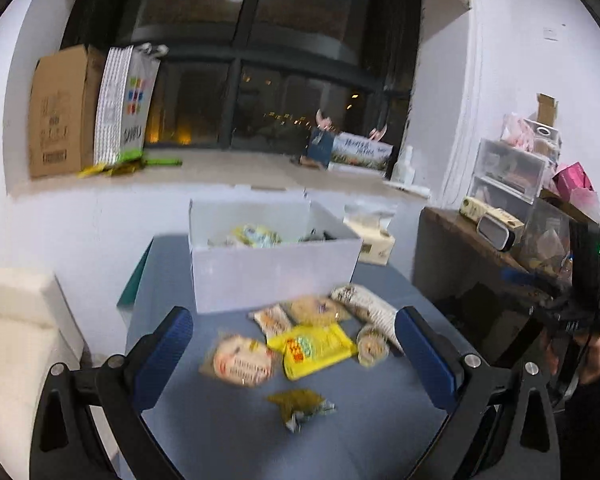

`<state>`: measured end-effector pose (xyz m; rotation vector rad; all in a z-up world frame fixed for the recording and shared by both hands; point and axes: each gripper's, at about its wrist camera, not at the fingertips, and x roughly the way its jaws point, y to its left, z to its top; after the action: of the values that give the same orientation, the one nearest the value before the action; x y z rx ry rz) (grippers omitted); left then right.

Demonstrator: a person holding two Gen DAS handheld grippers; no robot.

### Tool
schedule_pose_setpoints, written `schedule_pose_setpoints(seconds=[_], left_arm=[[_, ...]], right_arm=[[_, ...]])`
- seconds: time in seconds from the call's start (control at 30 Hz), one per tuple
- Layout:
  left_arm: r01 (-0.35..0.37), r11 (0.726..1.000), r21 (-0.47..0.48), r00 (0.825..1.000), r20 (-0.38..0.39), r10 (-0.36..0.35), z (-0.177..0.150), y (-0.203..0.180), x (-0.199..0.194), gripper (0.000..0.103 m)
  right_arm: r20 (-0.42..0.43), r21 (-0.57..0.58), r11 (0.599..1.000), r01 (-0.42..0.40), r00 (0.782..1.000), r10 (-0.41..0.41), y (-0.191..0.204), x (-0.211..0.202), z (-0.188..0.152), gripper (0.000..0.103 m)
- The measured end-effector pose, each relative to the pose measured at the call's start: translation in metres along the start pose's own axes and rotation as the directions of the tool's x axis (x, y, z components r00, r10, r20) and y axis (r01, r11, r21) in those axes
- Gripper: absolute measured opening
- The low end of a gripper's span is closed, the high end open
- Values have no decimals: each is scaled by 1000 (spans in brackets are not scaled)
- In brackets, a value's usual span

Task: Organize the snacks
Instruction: 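Grasp the white printed snack bag with the right gripper and lift it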

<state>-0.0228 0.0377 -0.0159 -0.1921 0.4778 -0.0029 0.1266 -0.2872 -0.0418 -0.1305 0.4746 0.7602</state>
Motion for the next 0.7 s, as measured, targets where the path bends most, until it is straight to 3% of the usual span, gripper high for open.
schedule_pose_setpoints(seconds=[0.1, 0.23, 0.47, 0.6, 0.7], left_arm=[[-7, 1000, -25, 1000, -22, 6, -4, 2, 5, 103], [-7, 999, -38, 999, -31, 5, -5, 2, 11, 103], [-5, 1000, 9, 998, -65, 5, -13, -6, 15, 103], [-21, 998, 61, 996, -81, 26, -19, -11, 15, 103], [-28, 996, 85, 995, -94, 36, -23, -11, 17, 103]], right_arm=[[-56, 69, 998, -6, 998, 10, -12, 10, -29, 103], [-132, 68, 997, 24, 991, -15, -17, 30, -45, 103], [-203, 121, 992, -28, 978, 53, -26, 89, -31, 103], [-253, 241, 967, -77, 958, 139, -45, 143, -21, 103], [-324, 277, 960, -31, 938, 124, -61, 186, -18, 103]])
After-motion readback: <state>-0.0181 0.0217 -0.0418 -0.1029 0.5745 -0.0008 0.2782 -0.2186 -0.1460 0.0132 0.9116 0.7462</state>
